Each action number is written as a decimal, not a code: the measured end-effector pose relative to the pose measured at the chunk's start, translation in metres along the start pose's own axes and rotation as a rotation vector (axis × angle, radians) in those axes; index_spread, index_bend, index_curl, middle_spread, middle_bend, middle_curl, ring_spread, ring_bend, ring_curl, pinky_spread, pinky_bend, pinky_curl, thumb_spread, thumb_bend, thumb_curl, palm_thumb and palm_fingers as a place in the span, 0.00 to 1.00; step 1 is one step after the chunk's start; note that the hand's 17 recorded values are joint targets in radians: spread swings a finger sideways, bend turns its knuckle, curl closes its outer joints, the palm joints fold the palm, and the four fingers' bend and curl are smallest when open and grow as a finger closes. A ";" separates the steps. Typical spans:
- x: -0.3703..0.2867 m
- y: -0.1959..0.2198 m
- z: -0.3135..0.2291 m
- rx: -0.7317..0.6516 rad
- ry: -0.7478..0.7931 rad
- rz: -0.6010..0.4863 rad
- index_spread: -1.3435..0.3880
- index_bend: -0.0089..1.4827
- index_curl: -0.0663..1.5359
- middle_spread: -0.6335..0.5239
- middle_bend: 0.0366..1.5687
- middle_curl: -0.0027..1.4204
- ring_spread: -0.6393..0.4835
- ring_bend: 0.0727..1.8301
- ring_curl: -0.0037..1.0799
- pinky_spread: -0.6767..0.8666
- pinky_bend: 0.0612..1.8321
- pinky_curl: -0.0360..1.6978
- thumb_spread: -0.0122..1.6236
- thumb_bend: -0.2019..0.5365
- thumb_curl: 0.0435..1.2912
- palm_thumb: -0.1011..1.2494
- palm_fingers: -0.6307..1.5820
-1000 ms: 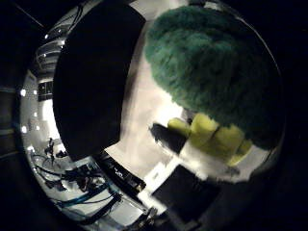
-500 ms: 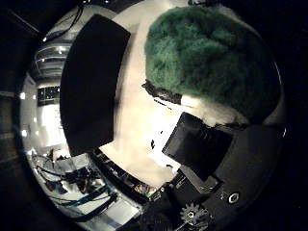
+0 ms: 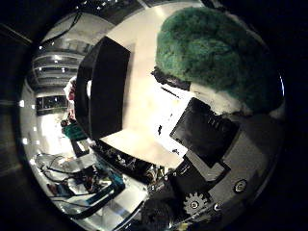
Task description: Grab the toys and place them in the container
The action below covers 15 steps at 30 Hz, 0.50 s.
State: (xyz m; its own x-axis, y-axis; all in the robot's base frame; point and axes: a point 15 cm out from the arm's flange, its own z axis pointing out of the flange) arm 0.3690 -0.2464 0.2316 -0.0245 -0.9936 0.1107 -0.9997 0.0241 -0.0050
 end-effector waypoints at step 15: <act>-0.195 -0.030 -0.111 0.172 -0.090 -0.213 0.67 0.82 0.45 0.47 0.85 0.42 0.42 0.78 0.52 0.32 0.60 0.62 0.65 0.25 0.25 0.67 0.83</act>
State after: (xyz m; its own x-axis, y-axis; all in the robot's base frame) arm 0.4038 -0.0411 0.3206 0.1941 -0.9802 0.0391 -0.9670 -0.1979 -0.1603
